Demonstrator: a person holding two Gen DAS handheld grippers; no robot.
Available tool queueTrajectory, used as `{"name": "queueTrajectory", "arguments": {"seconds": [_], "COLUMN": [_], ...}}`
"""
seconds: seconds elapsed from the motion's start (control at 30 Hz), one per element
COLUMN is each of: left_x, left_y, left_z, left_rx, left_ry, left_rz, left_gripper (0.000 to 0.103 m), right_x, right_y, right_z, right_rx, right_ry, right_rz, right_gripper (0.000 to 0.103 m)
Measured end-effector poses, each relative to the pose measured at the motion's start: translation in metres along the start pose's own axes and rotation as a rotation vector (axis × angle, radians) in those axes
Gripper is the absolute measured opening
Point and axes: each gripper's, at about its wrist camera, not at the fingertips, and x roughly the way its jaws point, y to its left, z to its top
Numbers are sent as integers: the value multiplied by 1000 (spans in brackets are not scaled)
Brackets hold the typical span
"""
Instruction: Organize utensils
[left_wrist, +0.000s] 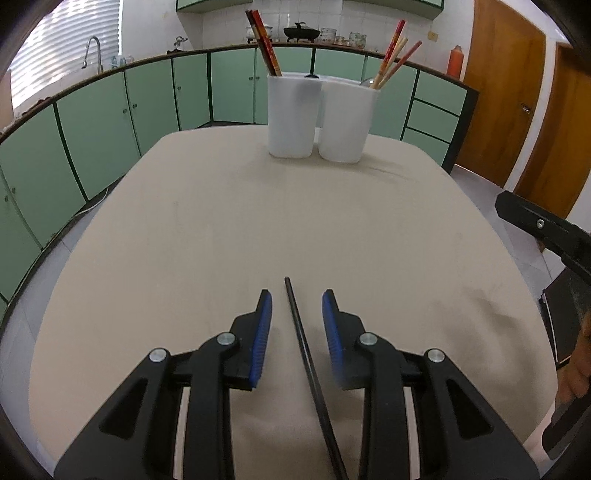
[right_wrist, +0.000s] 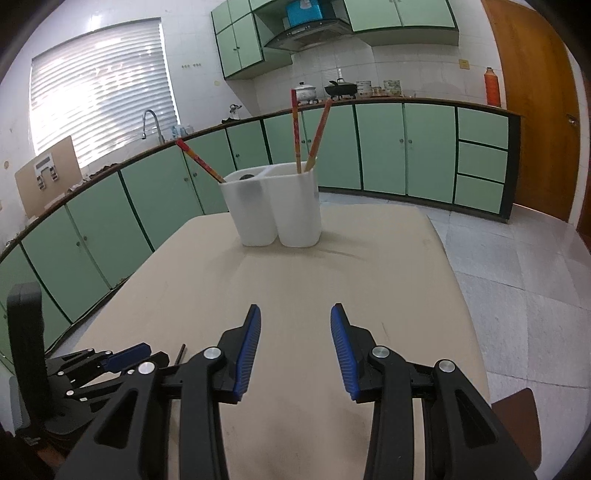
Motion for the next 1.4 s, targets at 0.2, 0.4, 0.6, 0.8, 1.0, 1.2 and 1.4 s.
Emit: {"name": "queueTrajectory", "arguments": {"seconds": [0.2, 0.4, 0.6, 0.8, 1.0, 1.2, 1.4], "left_x": [15, 21, 22, 29, 50, 70, 65], "left_y": [0, -1, 1, 0, 7, 15, 27], "left_z": [-4, -5, -6, 8, 40, 89, 85], "left_rx": [-15, -28, -58, -47, -53, -55, -61], "left_ry": [47, 58, 53, 39, 27, -5, -21], "left_rz": [-10, -14, -40, -60, -52, -55, -27], "left_gripper": [28, 25, 6, 5, 4, 5, 31], "right_x": [4, 11, 14, 18, 22, 25, 26], "right_y": [4, 5, 4, 3, -1, -7, -6], "right_z": [-7, -15, -20, -20, -19, -16, -15], "right_rx": [-6, -2, 3, 6, 15, 30, 22], "right_ry": [14, 36, 51, 58, 65, 63, 58], "right_rz": [1, 5, 3, 1, -6, -13, -12], "right_gripper": [39, 39, 39, 39, 39, 39, 39]}}
